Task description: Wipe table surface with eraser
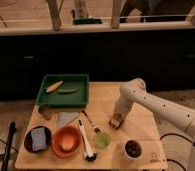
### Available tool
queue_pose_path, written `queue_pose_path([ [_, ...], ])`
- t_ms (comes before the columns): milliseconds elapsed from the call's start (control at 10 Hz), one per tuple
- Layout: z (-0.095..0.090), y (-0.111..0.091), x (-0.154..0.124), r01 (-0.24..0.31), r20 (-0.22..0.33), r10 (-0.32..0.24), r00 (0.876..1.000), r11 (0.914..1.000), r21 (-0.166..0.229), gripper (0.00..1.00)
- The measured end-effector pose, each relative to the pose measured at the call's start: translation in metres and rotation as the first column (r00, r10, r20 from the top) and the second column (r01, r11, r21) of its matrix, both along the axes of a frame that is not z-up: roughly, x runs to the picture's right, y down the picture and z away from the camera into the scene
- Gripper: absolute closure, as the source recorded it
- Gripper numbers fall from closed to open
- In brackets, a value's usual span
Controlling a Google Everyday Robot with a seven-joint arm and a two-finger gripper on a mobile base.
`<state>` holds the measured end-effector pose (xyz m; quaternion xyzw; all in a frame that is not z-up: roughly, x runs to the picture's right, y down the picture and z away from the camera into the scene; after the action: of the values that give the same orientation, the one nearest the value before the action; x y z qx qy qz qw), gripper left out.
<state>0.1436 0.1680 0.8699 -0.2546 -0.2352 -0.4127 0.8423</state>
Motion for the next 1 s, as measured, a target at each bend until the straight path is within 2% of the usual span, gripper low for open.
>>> queue_pose_path([
  [200, -0.0009, 0.0038, -0.0032, 0.0, 0.026, 0.0, 1.0, 0.9999, -0.01, 1.0],
  [1000, -0.001, 0.005, -0.0019, -0.001, 0.024, 0.001, 1.0, 0.9999, -0.013, 1.0],
])
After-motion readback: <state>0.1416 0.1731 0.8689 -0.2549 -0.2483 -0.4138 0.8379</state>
